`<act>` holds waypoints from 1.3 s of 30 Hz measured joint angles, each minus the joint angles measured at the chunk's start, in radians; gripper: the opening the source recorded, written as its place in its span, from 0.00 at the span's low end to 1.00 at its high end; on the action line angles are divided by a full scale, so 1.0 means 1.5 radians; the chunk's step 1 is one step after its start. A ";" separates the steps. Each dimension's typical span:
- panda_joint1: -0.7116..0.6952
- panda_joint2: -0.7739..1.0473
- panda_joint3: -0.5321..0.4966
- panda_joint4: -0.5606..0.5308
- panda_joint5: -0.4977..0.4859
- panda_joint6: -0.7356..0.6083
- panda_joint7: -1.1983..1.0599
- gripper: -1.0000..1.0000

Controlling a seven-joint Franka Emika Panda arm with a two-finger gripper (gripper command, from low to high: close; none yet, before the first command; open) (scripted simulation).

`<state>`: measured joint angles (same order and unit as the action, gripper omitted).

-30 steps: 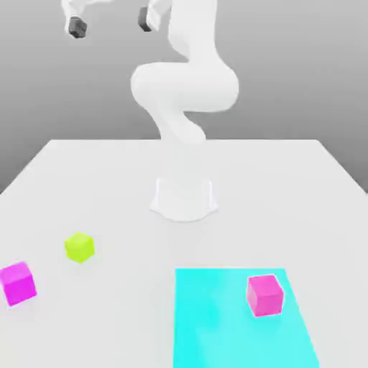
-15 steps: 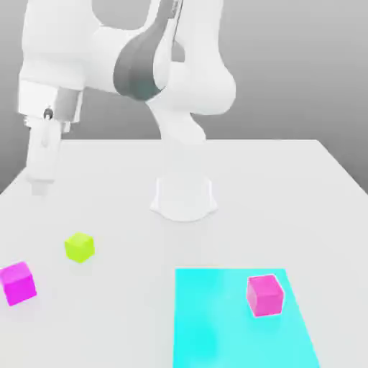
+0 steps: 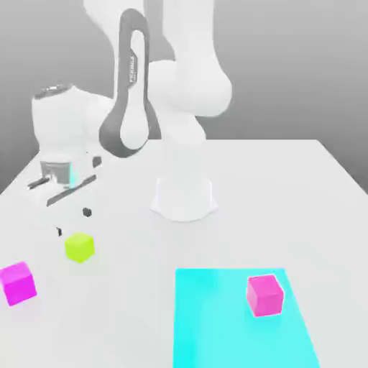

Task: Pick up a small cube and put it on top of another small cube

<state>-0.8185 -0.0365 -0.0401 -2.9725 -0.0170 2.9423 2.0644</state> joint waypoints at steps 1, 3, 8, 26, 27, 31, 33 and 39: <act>0.000 0.009 0.000 0.003 0.001 0.006 0.002 0.50; 0.002 0.027 0.001 0.009 0.001 0.020 0.005 0.50; 0.003 0.074 0.004 0.023 0.007 0.058 0.007 0.50; -0.026 0.199 0.025 0.031 0.011 0.166 -0.008 0.00; -0.027 0.202 0.026 0.031 0.010 0.169 -0.009 0.00; -0.020 0.176 0.024 0.033 0.012 0.147 -0.003 0.00; -0.016 0.157 0.023 0.033 0.014 0.131 -0.001 0.00; -0.007 0.099 0.014 0.027 0.005 0.080 0.009 0.00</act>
<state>-0.8284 0.1113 -0.0193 -2.9315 -0.0092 3.0618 2.0777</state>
